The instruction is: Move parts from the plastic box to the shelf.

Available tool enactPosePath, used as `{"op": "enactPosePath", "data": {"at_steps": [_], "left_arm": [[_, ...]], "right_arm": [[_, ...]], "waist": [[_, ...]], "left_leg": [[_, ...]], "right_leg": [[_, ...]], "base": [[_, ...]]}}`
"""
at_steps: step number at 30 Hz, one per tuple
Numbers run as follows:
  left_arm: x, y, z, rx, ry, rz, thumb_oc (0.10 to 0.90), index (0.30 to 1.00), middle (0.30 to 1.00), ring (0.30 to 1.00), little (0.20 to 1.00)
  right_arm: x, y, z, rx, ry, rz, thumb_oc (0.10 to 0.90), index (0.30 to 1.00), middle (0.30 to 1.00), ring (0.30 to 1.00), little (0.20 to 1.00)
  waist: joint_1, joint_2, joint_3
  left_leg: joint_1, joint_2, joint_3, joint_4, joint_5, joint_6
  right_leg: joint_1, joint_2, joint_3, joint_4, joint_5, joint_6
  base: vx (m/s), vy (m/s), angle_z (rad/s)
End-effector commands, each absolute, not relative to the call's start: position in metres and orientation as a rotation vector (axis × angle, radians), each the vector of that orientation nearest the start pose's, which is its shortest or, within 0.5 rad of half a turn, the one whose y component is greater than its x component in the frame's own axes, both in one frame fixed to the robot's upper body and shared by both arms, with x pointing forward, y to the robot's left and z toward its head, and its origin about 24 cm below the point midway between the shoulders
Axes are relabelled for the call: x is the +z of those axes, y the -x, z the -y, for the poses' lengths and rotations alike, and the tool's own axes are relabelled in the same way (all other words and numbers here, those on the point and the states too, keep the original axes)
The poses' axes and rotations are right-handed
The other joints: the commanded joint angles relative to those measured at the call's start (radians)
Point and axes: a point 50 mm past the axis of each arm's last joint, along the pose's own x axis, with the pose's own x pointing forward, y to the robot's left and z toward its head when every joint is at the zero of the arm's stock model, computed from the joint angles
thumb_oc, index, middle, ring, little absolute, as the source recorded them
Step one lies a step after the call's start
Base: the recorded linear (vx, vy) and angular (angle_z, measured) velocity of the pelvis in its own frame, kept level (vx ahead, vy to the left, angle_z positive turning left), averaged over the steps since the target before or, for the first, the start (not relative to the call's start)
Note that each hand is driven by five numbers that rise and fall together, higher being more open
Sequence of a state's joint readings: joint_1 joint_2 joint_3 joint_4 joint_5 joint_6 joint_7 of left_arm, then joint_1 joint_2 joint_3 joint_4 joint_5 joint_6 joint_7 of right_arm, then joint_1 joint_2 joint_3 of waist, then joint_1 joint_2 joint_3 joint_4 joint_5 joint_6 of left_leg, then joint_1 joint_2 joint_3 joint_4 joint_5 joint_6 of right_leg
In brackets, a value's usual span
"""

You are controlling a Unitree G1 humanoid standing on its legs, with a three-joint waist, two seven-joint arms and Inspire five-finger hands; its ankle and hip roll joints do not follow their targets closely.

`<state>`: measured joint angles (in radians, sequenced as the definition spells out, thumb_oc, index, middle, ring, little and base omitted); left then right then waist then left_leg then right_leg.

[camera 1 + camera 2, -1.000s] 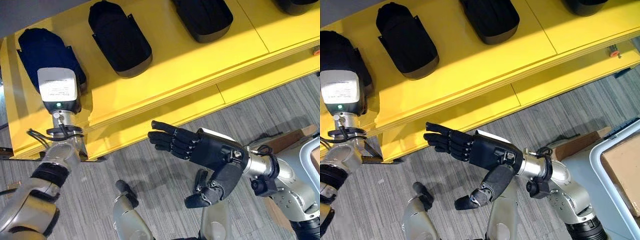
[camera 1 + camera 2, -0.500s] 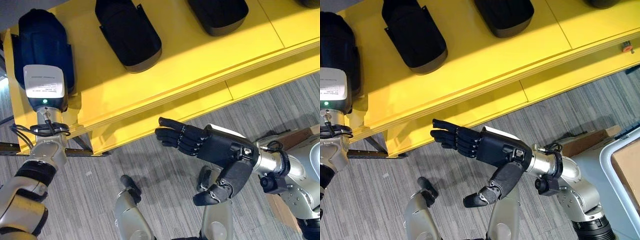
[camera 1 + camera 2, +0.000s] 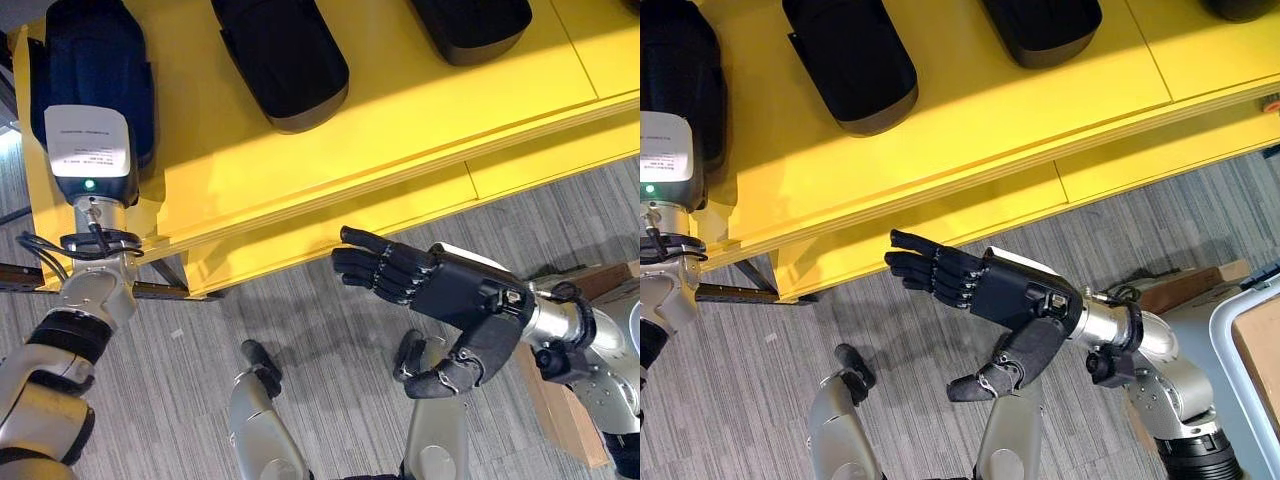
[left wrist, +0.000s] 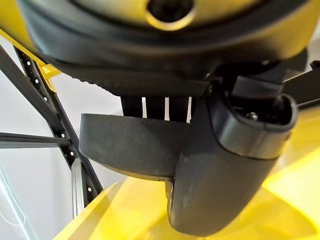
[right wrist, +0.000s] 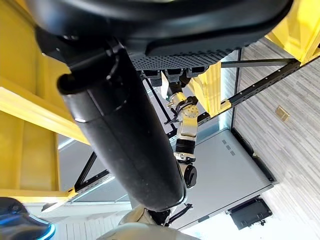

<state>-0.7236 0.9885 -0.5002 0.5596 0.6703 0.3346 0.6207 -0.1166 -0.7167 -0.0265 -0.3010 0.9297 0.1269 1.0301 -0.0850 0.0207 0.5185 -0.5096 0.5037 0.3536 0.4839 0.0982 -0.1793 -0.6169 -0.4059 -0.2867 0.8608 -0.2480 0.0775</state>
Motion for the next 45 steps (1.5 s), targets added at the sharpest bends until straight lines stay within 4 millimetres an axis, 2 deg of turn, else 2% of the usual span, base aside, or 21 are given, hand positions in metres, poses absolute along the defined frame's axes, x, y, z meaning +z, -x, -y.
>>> {"op": "enactPosePath", "data": {"at_steps": [1, 6, 12, 15, 20, 28, 29, 35, 36, 39, 40, 45], "left_arm": [[0.251, -0.312, -0.362, 0.97, -1.778, 0.251, 0.9, 1.0, 1.0, 1.0, 1.0], [0.248, -0.316, -0.352, 0.923, -1.805, 0.335, 0.9, 1.0, 1.0, 1.0, 1.0], [0.241, -0.318, -0.347, 0.918, -1.779, 0.343, 0.9, 1.0, 1.0, 1.0, 1.0], [0.233, -0.319, -0.349, 0.898, -1.676, 0.332, 0.9, 1.0, 1.0, 1.0, 1.0], [0.228, -0.318, -0.346, 0.877, -1.647, 0.361, 0.9, 1.0, 1.0, 1.0, 1.0], [0.218, -0.32, -0.336, 0.782, -1.46, 0.393, 0.9, 1.0, 1.0, 1.0, 1.0], [0.215, -0.32, -0.332, 0.769, -1.45, 0.407, 0.9, 1.0, 1.0, 1.0, 1.0], [0.214, -0.343, -0.285, 0.684, -1.399, 0.466, 0.9, 1.0, 1.0, 1.0, 1.0], [0.213, -0.349, -0.274, 0.669, -1.403, 0.48, 0.9, 1.0, 1.0, 1.0, 1.0], [0.212, -0.36, -0.254, 0.628, -1.37, 0.506, 0.9, 1.0, 1.0, 1.0, 1.0], [0.212, -0.364, -0.244, 0.607, -1.363, 0.529, 0.9, 1.0, 1.0, 1.0, 1.0], [0.215, -0.37, -0.224, 0.56, -1.354, 0.577, 0.9, 1.0, 1.0, 1.0, 1.0]], "right_arm": [[0.199, -0.223, 0.198, 1.306, -0.073, 0.556, 0.9, 1.0, 1.0, 1.0, 1.0], [0.195, -0.222, 0.203, 1.302, -0.087, 0.551, 0.9, 1.0, 1.0, 1.0, 1.0], [0.19, -0.223, 0.206, 1.305, -0.089, 0.545, 0.9, 1.0, 1.0, 1.0, 1.0], [0.185, -0.222, 0.207, 1.304, -0.099, 0.538, 0.9, 1.0, 1.0, 1.0, 1.0], [0.184, -0.221, 0.206, 1.303, -0.103, 0.529, 0.9, 1.0, 1.0, 1.0, 1.0], [0.183, -0.218, 0.204, 1.299, -0.121, 0.534, 0.9, 1.0, 1.0, 1.0, 1.0], [0.182, -0.218, 0.201, 1.296, -0.122, 0.532, 0.9, 1.0, 1.0, 1.0, 1.0], [0.184, -0.244, 0.139, 1.244, -0.12, 0.514, 0.9, 1.0, 1.0, 1.0, 1.0], [0.186, -0.253, 0.122, 1.221, -0.115, 0.509, 0.9, 1.0, 1.0, 1.0, 1.0], [0.192, -0.267, 0.09, 1.18, -0.118, 0.507, 0.9, 1.0, 1.0, 1.0, 1.0], [0.195, -0.273, 0.074, 1.161, -0.116, 0.504, 0.9, 1.0, 1.0, 1.0, 1.0], [0.201, -0.28, 0.048, 1.118, -0.119, 0.496, 0.9, 1.0, 1.0, 1.0, 1.0]], "waist": [[-0.011, -0.024, -0.051], [-0.014, -0.033, -0.063], [-0.019, -0.036, -0.072], [-0.02, -0.038, -0.082], [-0.019, -0.038, -0.092], [-0.016, -0.038, -0.098], [-0.016, -0.042, -0.098], [0.008, -0.024, -0.088], [0.019, -0.018, -0.088], [0.039, -0.01, -0.085], [0.05, -0.004, -0.085], [0.071, 0.006, -0.086]], "left_leg": [[-0.075, -0.024, -0.055, -0.013, -0.011, -0.002], [-0.064, -0.019, -0.05, -0.02, -0.01, -0.007], [-0.058, -0.014, -0.051, -0.017, -0.011, -0.009], [-0.05, -0.007, -0.047, -0.014, -0.011, -0.009], [-0.04, -0.007, -0.044, -0.015, -0.013, -0.009], [-0.028, -0.009, -0.037, -0.013, -0.019, -0.003], [-0.016, -0.012, -0.041, -0.005, -0.039, -0.018], [0.021, -0.035, -0.046, -0.016, -0.031, -0.01], [0.029, -0.04, -0.047, -0.015, -0.034, -0.005], [0.043, -0.048, -0.048, -0.012, -0.042, 0.004], [0.05, -0.051, -0.049, -0.011, -0.046, 0.007], [0.067, -0.058, -0.051, -0.01, -0.054, 0.014]], "right_leg": [[0.051, -0.013, 0.04, -0.088, 0.006, 0.085], [0.061, -0.012, 0.036, -0.098, 0.007, 0.087], [0.066, -0.012, 0.041, -0.092, 0.002, 0.086], [0.076, -0.012, 0.04, -0.091, -0.001, 0.084], [0.085, -0.013, 0.035, -0.087, -0.007, 0.083], [0.094, -0.01, 0.031, -0.083, -0.014, 0.08], [0.108, -0.018, 0.034, -0.074, -0.036, 0.093], [0.139, -0.045, 0.012, -0.056, -0.052, 0.088], [0.143, -0.05, 0.007, -0.05, -0.055, 0.086], [0.154, -0.057, 0.0, -0.043, -0.058, 0.083], [0.159, -0.061, -0.005, -0.04, -0.06, 0.081], [0.174, -0.071, -0.017, -0.033, -0.065, 0.078]], "base": [[0.0, 0.0, 0.0], [0.0, -0.006, 0.0], [0.0, 0.0, 0.0], [0.04, -0.019, 0.0], [0.01, -0.003, 0.0], [0.01, -0.005, 0.0], [0.1, -0.02, 0.0], [0.06, -0.004, 0.03], [0.06, -0.024, 0.1], [0.05, -0.03, 0.1], [0.04, -0.026, 0.07], [0.04, -0.018, 0.05]]}}
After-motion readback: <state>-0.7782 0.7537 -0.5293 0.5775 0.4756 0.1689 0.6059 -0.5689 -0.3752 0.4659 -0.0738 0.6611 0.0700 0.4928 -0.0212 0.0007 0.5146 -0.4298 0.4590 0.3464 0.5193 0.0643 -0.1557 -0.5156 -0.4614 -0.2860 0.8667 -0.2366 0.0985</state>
